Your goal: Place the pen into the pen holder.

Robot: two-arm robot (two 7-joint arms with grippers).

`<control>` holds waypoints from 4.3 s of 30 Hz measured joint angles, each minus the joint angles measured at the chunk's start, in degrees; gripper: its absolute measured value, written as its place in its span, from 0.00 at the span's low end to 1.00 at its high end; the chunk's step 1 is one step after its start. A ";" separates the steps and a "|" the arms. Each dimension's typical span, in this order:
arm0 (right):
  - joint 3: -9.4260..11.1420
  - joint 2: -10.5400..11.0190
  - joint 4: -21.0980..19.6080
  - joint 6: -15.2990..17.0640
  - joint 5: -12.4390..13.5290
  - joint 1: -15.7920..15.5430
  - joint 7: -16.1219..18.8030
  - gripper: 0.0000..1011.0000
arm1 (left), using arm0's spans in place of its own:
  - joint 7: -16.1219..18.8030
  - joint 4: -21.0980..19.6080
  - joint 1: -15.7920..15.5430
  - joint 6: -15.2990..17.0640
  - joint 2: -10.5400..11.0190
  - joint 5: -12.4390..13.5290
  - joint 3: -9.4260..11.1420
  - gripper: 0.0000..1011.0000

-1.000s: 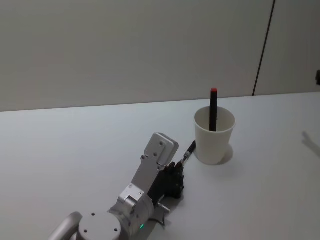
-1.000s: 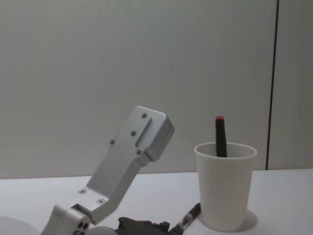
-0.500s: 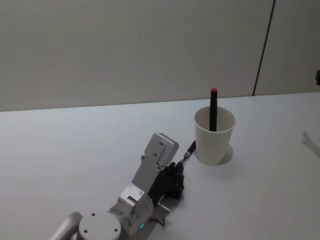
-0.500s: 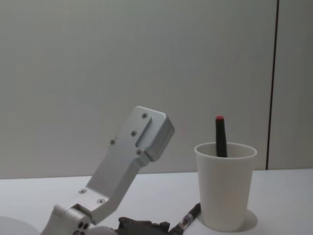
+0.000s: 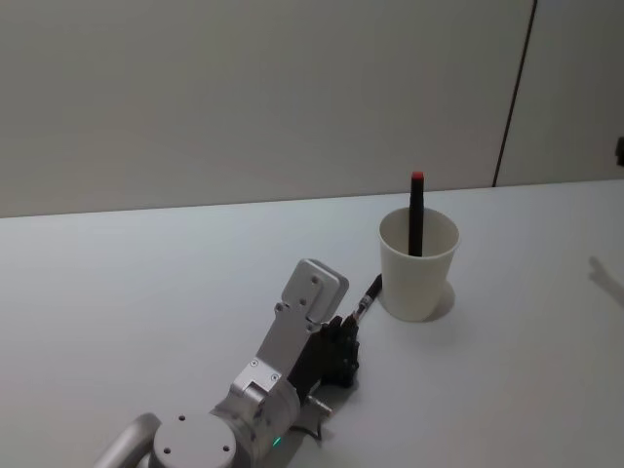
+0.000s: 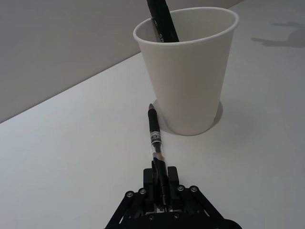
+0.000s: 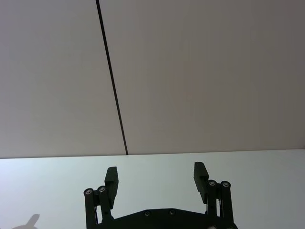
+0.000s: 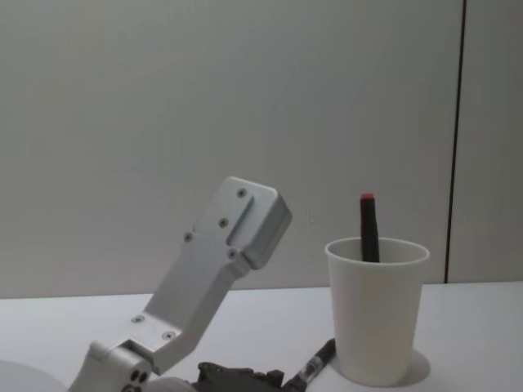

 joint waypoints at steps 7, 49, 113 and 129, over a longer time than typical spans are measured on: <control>0.00 0.00 0.00 0.00 0.00 0.00 0.00 0.99 | -0.03 0.01 0.01 -0.06 0.00 0.00 -0.03 0.18; 0.00 0.00 0.00 0.00 0.00 0.00 0.00 0.99 | 9.48 -15.92 2.52 -9.32 5.02 3.36 -5.41 0.18; -5.21 -11.57 3.87 0.43 31.12 13.86 9.48 0.99 | -0.48 -7.77 -2.45 -28.95 -1.41 3.34 -4.45 0.18; -6.09 -11.83 4.32 0.27 32.33 15.09 10.22 0.99 | -0.73 -7.52 -2.60 -29.35 -1.60 3.34 -4.38 0.18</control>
